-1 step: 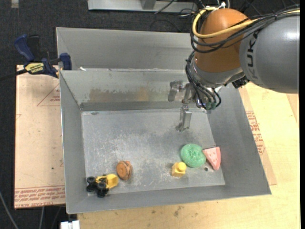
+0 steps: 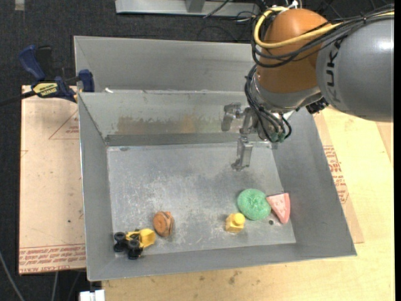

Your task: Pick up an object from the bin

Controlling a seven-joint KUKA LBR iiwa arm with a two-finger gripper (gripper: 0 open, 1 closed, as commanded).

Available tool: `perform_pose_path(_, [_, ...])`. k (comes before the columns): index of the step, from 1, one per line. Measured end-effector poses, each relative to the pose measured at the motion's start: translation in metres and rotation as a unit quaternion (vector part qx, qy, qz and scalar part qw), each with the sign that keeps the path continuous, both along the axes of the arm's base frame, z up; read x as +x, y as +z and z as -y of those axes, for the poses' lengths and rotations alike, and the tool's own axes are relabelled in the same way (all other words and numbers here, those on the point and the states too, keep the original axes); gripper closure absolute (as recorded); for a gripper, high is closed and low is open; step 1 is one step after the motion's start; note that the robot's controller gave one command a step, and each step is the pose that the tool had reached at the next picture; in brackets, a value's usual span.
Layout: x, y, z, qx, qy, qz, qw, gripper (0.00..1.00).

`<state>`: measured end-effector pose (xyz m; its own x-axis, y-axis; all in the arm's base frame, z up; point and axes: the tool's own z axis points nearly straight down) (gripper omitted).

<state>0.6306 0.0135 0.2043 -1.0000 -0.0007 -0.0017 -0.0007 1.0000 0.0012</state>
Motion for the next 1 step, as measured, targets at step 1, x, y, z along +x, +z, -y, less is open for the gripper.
perform_pose_path(1, [-0.0167,-0.0103,-0.0027,-0.001,0.025,0.0033,0.9997,0.0])
